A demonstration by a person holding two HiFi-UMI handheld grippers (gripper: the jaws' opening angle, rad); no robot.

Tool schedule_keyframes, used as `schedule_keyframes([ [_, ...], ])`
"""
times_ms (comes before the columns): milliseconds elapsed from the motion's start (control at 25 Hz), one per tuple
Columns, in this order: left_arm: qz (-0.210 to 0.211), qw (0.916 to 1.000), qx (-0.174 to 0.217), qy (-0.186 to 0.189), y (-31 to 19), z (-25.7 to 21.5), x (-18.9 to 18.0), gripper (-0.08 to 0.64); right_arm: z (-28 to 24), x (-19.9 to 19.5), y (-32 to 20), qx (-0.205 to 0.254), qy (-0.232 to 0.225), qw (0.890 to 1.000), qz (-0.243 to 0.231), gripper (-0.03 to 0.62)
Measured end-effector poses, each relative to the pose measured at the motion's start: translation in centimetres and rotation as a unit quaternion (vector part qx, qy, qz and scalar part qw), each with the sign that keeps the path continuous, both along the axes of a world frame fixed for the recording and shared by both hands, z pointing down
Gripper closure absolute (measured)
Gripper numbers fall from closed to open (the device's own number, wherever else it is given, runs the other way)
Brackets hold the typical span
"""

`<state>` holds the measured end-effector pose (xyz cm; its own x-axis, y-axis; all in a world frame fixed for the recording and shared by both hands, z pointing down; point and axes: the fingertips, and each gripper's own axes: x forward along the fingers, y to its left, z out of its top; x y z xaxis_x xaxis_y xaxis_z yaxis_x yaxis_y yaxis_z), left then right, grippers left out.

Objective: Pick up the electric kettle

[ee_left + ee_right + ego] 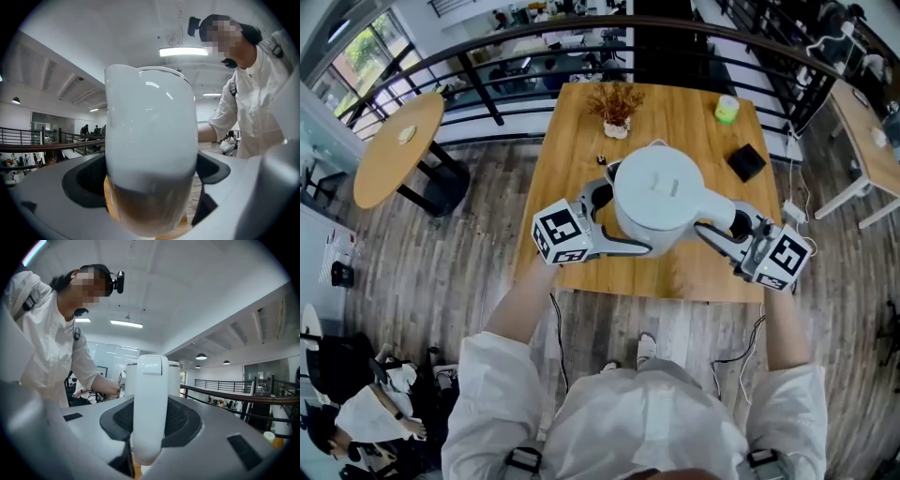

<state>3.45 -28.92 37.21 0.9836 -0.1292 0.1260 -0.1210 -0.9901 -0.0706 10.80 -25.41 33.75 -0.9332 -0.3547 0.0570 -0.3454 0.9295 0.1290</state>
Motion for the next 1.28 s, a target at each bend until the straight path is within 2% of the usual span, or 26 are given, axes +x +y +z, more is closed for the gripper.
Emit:
schedule_keyframes([
  [320, -0.005, 1.0000, 0.002, -0.001, 2.4, -3.0, 0.5, -0.024, -3.0, 0.5, 2.3, 0.002, 0.000, 1.000, -0.007, 0.476],
  [640, -0.008, 0.9999, 0.002, -0.007, 4.7, -3.2, 0.2, -0.025, -3.1, 0.3, 4.5, 0.000, -0.005, 1.000, -0.009, 0.476],
  [1280, -0.017, 0.9998, 0.002, -0.011, 5.3, -3.4, 0.1, -0.023, -3.3, 0.3, 5.0, -0.002, -0.013, 1.000, -0.018, 0.477],
])
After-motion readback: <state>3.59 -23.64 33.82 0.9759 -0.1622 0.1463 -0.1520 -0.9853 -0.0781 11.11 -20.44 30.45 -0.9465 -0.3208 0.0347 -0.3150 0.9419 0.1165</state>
